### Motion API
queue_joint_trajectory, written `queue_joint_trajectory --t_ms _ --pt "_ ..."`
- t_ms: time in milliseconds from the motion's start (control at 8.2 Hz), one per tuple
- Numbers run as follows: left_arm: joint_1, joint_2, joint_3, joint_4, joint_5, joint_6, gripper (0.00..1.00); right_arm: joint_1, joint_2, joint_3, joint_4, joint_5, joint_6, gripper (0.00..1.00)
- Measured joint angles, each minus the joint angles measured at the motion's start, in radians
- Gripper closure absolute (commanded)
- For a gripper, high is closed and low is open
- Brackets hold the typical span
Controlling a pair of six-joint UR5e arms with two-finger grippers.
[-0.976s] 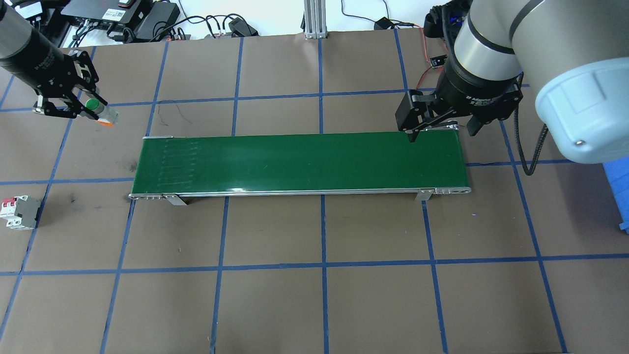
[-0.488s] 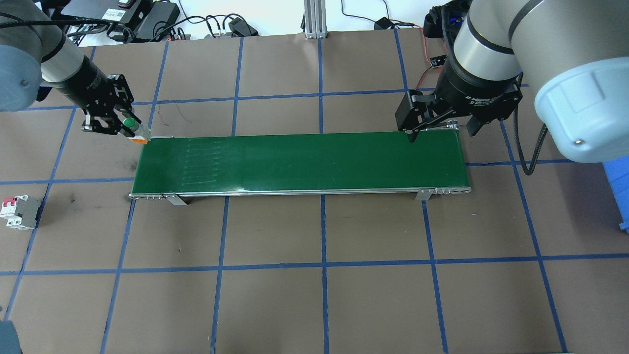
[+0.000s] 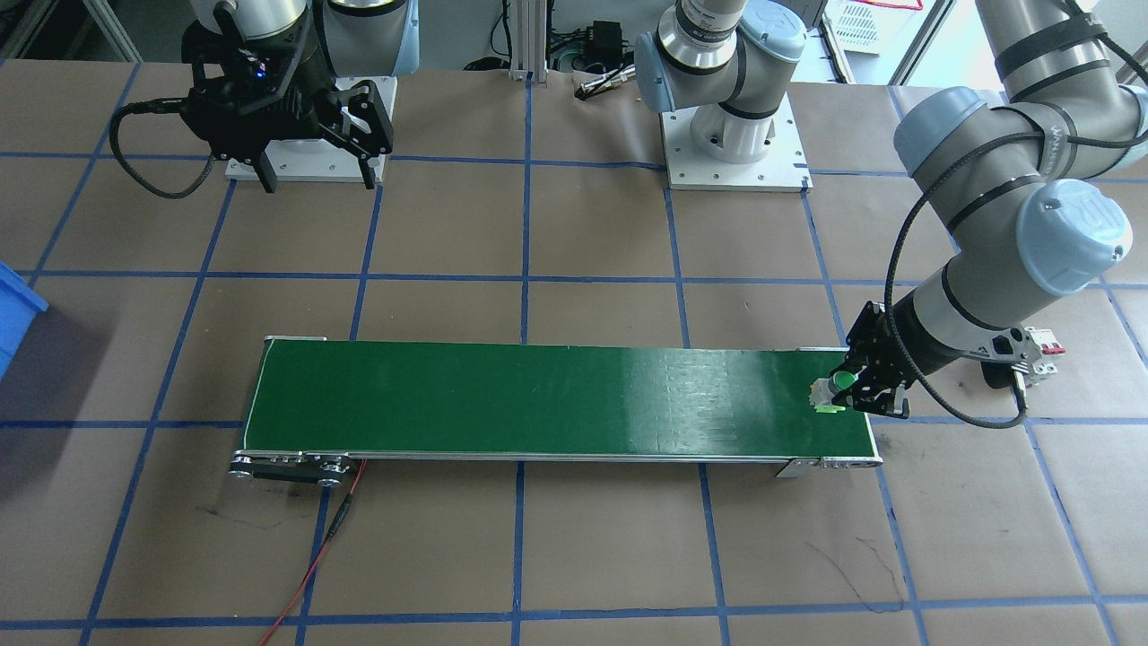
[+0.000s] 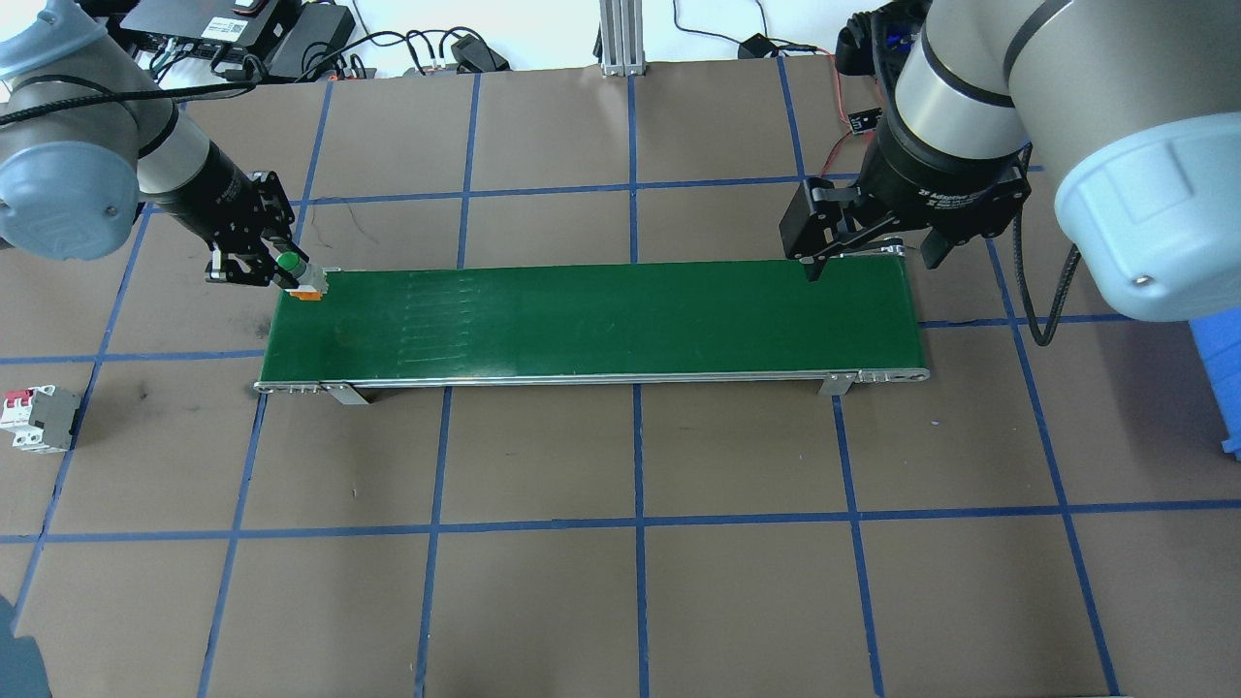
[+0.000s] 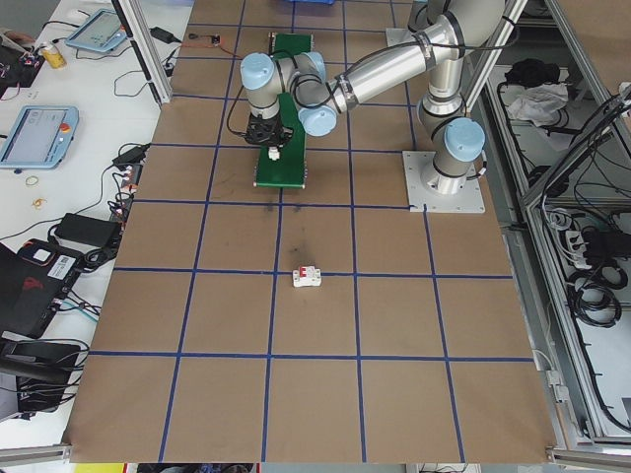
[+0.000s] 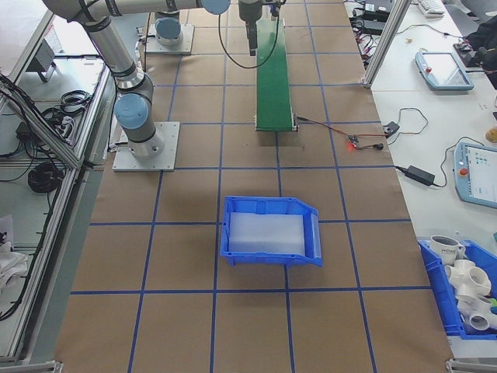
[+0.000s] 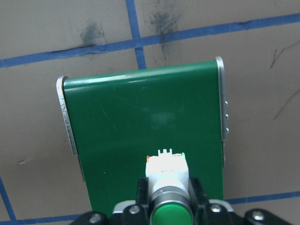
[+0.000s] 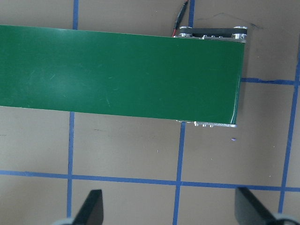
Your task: Move button from left to right
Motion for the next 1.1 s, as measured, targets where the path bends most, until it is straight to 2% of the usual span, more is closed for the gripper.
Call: queue_joint_trajectory --t_ms 366,732,854,976,1098 --pt "-0.003 -0.015 -0.039 0.062 -0.004 -0.016 1.00 0.000 0.000 0.000 0.000 0.000 0.000 0.00" --pt "-0.004 -0.021 -0.052 0.070 -0.001 -0.015 0.99 0.000 0.000 0.000 0.000 0.000 0.000 0.00" --pt "-0.004 -0.022 -0.064 0.071 -0.002 -0.011 0.91 0.000 0.000 0.000 -0.001 0.000 0.000 0.00" --pt "-0.004 -0.022 -0.073 0.072 -0.001 -0.005 0.71 0.000 0.000 0.000 0.000 0.000 0.000 0.00" --pt "-0.004 -0.022 -0.078 0.072 0.001 -0.001 0.41 0.000 0.000 0.000 0.000 0.000 0.000 0.00"
